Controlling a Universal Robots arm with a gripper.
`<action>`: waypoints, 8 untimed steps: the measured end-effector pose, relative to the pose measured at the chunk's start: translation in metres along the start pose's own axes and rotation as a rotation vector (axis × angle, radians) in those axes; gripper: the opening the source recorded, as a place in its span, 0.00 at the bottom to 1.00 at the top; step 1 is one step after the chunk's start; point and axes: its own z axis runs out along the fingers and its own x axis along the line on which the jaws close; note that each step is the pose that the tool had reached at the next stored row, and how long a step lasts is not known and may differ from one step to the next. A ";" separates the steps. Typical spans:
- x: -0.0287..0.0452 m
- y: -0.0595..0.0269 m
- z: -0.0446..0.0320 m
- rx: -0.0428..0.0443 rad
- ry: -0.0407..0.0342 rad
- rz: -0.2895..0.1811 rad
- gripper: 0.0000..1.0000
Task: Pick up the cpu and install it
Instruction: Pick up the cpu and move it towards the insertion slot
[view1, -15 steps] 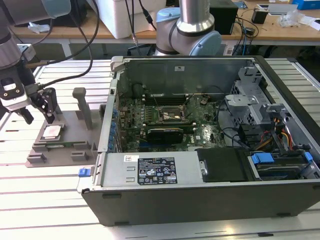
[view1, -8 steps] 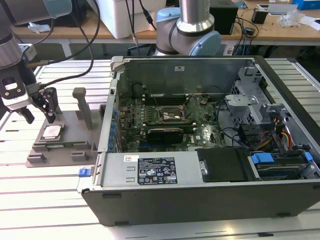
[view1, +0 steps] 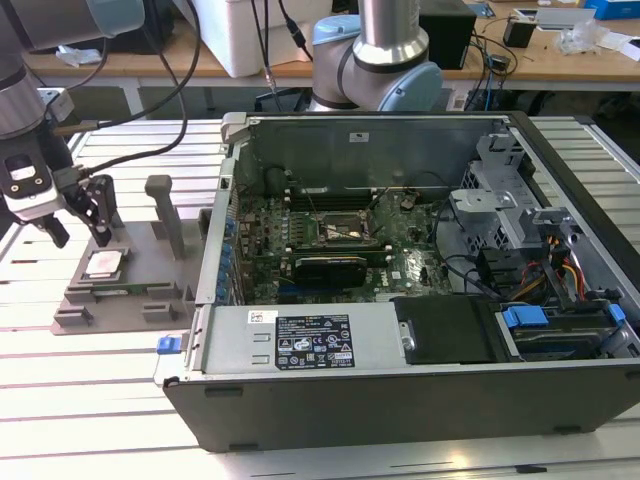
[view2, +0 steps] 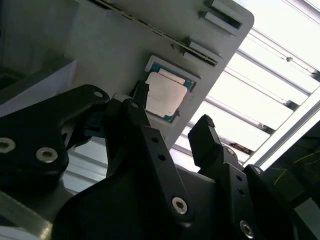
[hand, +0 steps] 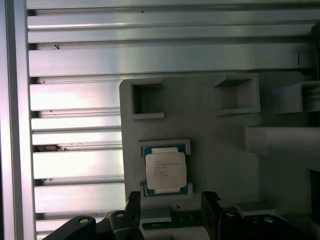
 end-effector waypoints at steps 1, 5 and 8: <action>-0.0001 0.0008 0.0002 0.0002 0.0003 0.000 0.60; -0.0001 0.0047 0.0053 0.0002 0.0004 0.000 0.60; -0.0002 0.0061 0.0123 -0.0001 0.0004 -0.021 0.60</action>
